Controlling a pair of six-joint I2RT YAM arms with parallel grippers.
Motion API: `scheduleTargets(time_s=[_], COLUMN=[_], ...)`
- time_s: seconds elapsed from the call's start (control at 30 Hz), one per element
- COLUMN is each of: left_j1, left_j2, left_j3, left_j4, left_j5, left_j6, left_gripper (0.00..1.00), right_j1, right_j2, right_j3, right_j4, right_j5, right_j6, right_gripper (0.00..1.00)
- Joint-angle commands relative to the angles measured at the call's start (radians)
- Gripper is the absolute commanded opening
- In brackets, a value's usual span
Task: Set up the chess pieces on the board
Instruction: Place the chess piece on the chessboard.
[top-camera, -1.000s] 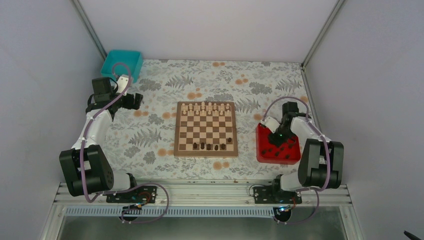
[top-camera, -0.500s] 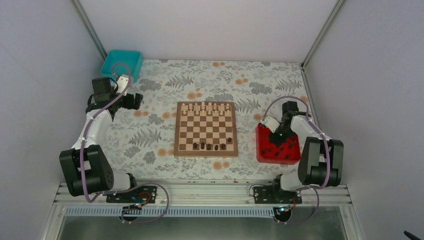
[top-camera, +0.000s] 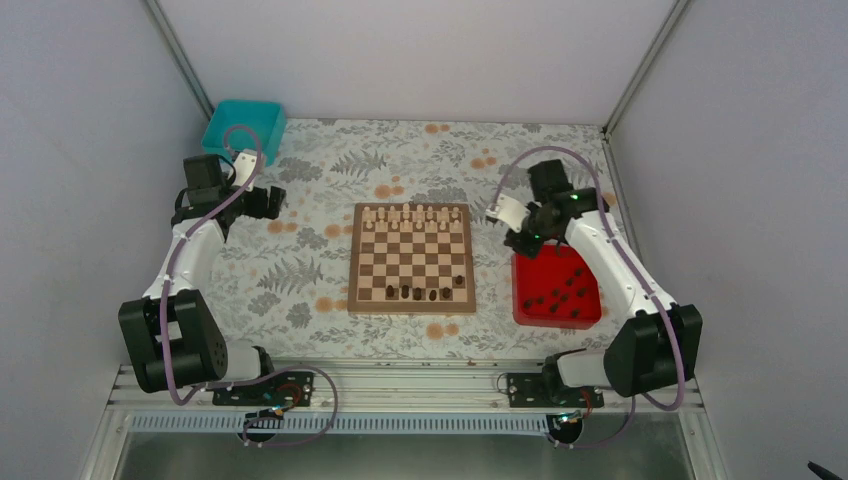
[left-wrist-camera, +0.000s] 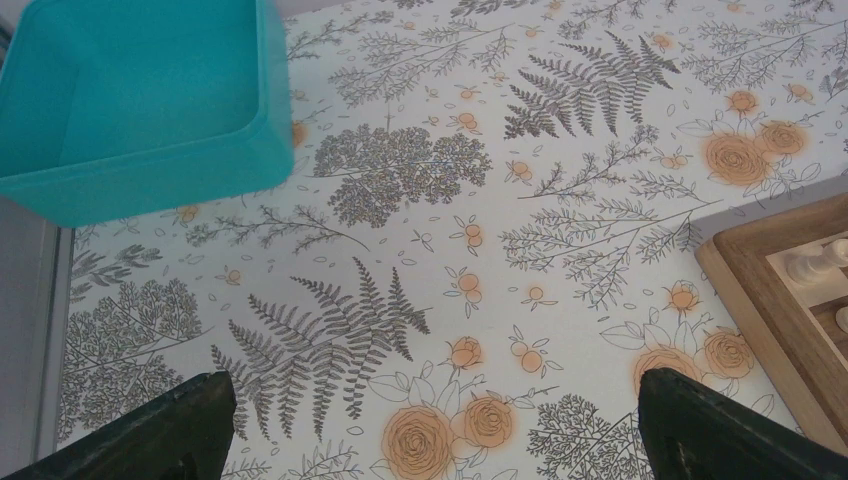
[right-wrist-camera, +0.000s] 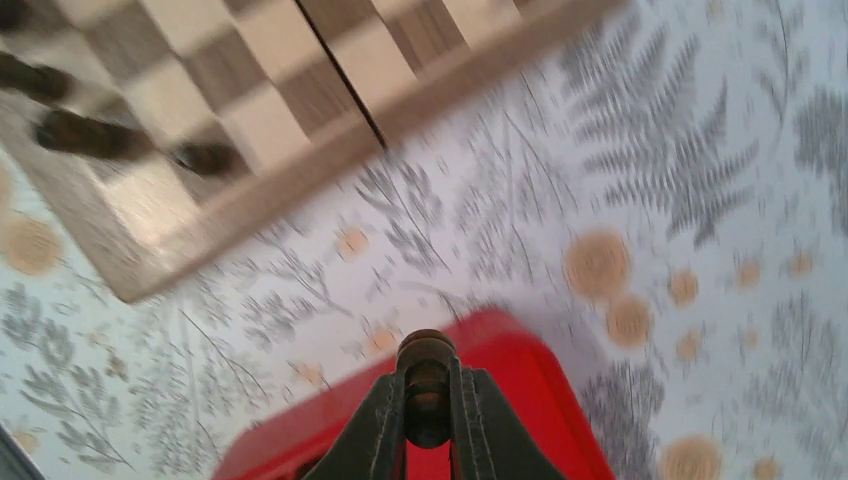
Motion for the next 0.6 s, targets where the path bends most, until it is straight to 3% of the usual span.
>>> scheduleTargets(time_s=[0.0,0.27,0.57], left_j1=[0.007,0.007,0.009], left_j2=[-0.011,-0.011,-0.009], left_j3=[0.006,0.008,0.007], left_j4=[0.009,0.011,0.009], left_j5=[0.014,0.009,0.009], left_j6=[0.002,0.002,0.002], left_gripper=[1.0,1.0,1.0], right_j1=[0.156,0.376,0.485], right_j2=[0.048,0.183,0.301], right_j3=[0.104,0.152,0.126], right_j4=[-0.061,-0.021,0.03], right_j5=[-0.033,-0.014,-0.013], right_j6=[0.086,0.132,0.139], right_gripper=[0.06,0.07,0.07])
